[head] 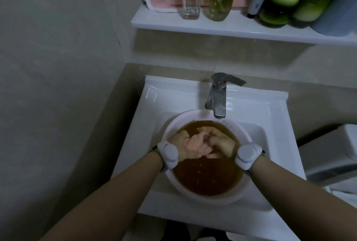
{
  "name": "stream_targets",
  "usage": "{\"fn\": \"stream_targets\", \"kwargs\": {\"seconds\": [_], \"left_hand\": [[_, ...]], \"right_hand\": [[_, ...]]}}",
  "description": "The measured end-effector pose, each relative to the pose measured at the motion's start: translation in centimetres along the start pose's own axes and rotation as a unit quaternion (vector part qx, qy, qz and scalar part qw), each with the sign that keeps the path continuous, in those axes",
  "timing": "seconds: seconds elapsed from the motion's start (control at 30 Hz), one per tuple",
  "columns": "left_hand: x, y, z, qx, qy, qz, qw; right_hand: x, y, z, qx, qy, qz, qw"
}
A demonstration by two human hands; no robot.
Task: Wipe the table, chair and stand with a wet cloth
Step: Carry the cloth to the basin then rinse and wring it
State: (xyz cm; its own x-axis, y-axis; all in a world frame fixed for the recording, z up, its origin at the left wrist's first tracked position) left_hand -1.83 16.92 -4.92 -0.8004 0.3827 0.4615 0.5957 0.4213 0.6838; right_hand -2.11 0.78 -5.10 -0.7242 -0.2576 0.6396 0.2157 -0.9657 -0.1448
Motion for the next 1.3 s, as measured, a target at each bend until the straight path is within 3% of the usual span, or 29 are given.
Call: {"fn": "stream_targets", "kwargs": {"seconds": [0.13,0.23,0.4,0.53,0.63,0.77,0.87,0.9,0.97,1.07,1.17,1.3], "left_hand": [[1.2,1.9,0.4,0.134,0.009,-0.029,0.991],[1.6,3.6,0.8,0.202,0.021,-0.065,0.977],[3.5,5.8,-1.6,0.317,0.011,-0.145,0.937],[5.4,7.3,-3.1,0.265,0.029,-0.225,0.937],[7.3,8.6,-4.6,0.26,0.035,-0.299,0.918],[10.2,9.7,-6.4,0.347,0.022,-0.386,0.855],[12.5,9.7,-6.4,0.402,0.024,-0.452,0.796],[13.7,9.2,-6.5,0.418,0.028,-0.466,0.78],[15.5,8.1,-7.3,0.452,0.017,-0.464,0.761],[18.3,6.9,-8.5,0.464,0.015,-0.484,0.742],[22.5,6.9,-8.5,0.422,0.042,-0.551,0.719],[28.0,7.4,-7.2,0.324,0.142,-0.601,0.717]], "right_hand": [[0.4,-0.6,1.4,0.066,0.093,-0.058,0.992],[0.7,-0.5,2.8,0.047,0.174,-0.08,0.98],[1.9,-2.6,6.0,-0.025,0.229,0.009,0.973],[3.1,-2.9,7.7,0.041,0.323,-0.046,0.944],[5.0,-3.6,9.6,0.063,0.349,-0.01,0.935],[7.3,-4.4,11.6,-0.002,0.368,0.054,0.928],[8.4,-5.4,11.8,0.085,0.379,0.049,0.92],[9.0,-6.3,11.5,0.096,0.38,0.08,0.916],[10.3,-8.2,10.8,0.084,0.39,0.144,0.906],[11.9,-10.8,10.7,0.132,0.431,0.147,0.88],[14.3,-13.0,11.3,0.127,0.45,0.185,0.865],[17.0,-15.8,12.7,0.07,0.461,0.207,0.86]]}}
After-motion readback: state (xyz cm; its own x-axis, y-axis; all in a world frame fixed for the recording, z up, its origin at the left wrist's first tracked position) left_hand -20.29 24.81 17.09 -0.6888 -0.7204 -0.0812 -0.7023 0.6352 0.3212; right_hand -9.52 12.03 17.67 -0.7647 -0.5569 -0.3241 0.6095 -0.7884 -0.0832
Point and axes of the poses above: each hand's wrist, its own x-axis away from the middle knuckle, its own y-axis out of the back of the hand, z = x × y, the point moved 2 cm from there along -x, towards the middle knuckle, and after that the axes turned 14 degrees about -x, right-handed, at the moved point
